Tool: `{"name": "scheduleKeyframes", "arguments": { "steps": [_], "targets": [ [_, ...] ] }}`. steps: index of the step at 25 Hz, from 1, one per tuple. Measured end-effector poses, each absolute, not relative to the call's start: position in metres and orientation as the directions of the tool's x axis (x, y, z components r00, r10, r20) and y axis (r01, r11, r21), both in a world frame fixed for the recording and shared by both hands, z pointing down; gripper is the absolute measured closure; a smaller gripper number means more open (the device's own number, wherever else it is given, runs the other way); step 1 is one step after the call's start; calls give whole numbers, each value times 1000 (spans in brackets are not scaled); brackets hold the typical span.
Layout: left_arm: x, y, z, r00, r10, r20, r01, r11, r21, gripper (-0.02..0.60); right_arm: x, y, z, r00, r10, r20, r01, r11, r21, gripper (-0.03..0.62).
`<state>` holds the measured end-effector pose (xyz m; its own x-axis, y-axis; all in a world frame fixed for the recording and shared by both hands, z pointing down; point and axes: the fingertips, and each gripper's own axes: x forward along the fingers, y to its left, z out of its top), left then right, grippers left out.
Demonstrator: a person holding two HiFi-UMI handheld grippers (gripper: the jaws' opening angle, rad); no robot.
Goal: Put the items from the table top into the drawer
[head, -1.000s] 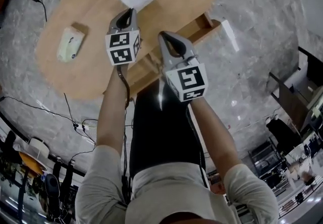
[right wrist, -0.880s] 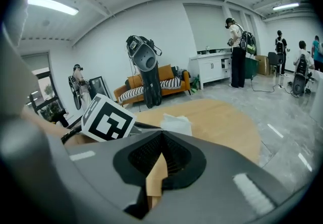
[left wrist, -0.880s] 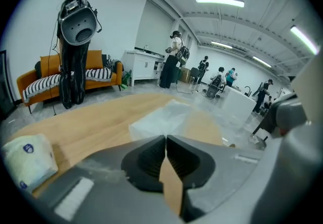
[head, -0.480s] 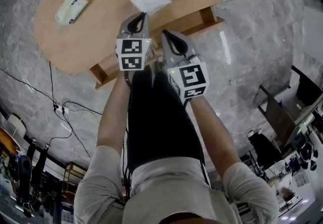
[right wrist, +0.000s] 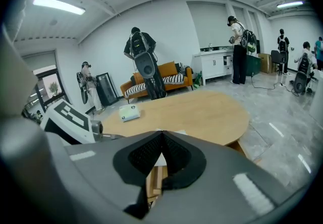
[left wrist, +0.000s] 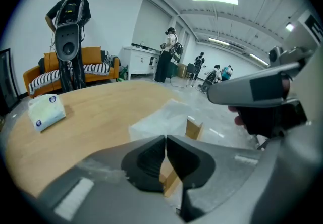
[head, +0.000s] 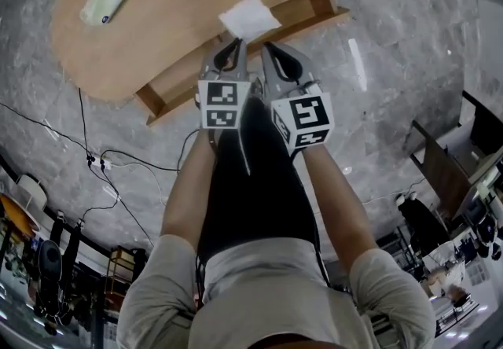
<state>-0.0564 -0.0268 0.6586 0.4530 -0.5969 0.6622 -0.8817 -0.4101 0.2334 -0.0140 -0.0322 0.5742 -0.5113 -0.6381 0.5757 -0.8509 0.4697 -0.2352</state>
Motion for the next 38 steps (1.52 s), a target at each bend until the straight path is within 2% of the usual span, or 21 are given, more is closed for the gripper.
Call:
{"name": "scheduleKeyframes", "arguments": {
  "steps": [12,38],
  "targets": [
    [-30,19,694,468,-529,708,-870,-418,264,552,16,12,598,-470,-635,614,-878,409,-250,586],
    [-13,-15,800,422,-425,801,-883,-395,255,552,29,12,649,-489,-564,665,-862,427,-272,586]
  ]
}}
